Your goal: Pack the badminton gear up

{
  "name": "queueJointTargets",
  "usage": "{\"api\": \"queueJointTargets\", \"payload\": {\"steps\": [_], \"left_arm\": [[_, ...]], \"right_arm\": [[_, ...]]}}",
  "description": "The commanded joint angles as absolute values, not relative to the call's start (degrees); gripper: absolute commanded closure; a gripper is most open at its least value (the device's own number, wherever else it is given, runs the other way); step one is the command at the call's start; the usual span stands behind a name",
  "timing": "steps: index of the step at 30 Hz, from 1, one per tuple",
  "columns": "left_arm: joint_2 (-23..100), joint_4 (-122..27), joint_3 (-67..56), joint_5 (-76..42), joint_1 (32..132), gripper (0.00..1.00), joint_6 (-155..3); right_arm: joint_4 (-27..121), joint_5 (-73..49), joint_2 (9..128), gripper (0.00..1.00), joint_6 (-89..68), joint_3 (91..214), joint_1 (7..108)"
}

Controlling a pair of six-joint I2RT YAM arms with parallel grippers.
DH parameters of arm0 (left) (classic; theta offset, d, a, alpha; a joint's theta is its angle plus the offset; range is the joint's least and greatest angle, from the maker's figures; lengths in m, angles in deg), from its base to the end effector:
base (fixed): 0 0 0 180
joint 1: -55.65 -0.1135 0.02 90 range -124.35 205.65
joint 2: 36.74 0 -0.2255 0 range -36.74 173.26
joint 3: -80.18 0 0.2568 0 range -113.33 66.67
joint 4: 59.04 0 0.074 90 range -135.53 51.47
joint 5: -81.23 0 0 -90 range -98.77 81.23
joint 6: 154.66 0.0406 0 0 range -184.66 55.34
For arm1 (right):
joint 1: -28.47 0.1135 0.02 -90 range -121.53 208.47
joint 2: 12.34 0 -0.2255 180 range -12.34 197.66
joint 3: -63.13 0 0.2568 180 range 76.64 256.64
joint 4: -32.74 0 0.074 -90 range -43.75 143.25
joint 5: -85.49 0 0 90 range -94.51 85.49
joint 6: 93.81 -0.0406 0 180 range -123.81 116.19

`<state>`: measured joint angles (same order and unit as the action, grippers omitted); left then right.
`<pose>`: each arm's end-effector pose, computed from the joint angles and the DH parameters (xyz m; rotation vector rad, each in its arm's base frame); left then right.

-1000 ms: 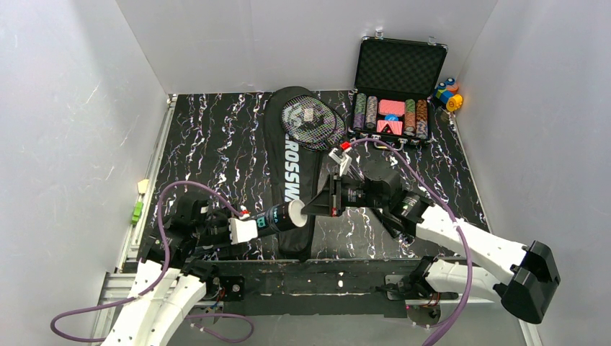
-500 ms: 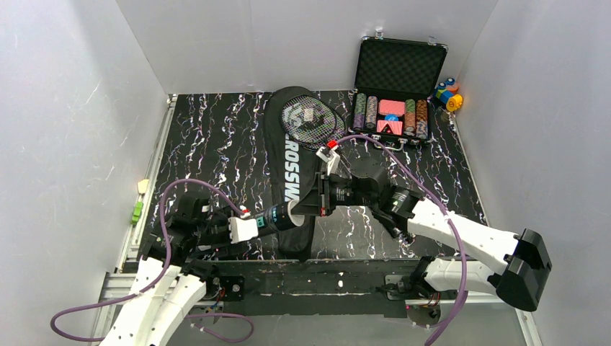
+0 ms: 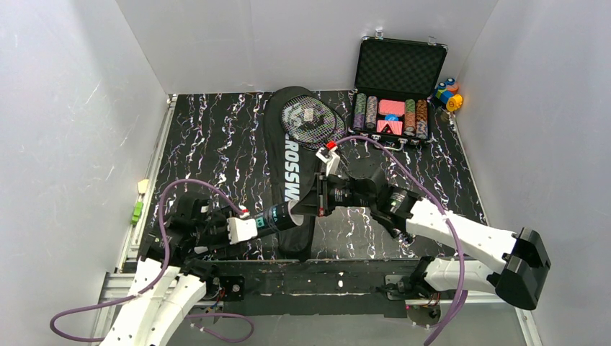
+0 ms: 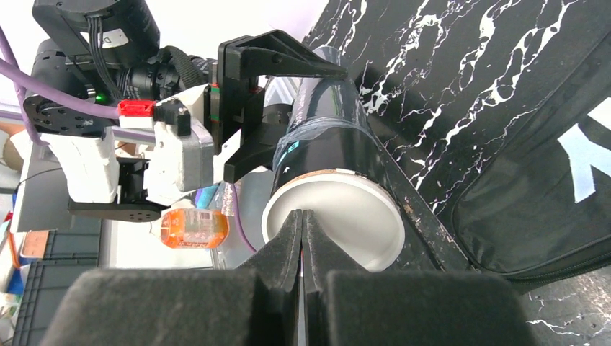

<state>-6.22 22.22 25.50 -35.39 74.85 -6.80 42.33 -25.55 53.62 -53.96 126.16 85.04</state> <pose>0.1073 -0.0566 0.2405 1.6515 1.8006 -0.3059 0.1497 0.2533 0.2821 -0.4269 2.0642 1.5732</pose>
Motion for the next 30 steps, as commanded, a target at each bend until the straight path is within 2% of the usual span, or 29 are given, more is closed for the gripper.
{"api": "queueJointTargets", "payload": {"steps": [1, 16, 22, 30], "left_arm": [[-7.6, 17.1, 21.1, -45.4, 75.2, 0.99, -6.1], [-7.9, 17.6, 21.9, -44.7, 75.3, 1.00, -5.3], [-8.0, 17.3, 22.2, -44.4, 75.2, 1.00, -5.2], [-8.1, 16.7, 22.7, -44.3, 75.2, 1.00, -5.9]], "right_arm": [[44.1, -22.1, 53.4, 0.96, -51.8, 127.1, 84.0], [45.0, -18.0, 50.8, 0.99, -51.4, 125.6, 81.3], [46.2, -16.9, 46.7, 0.91, -51.4, 124.3, 81.2], [46.2, -15.1, 43.2, 0.90, -52.6, 120.5, 81.1]]}}
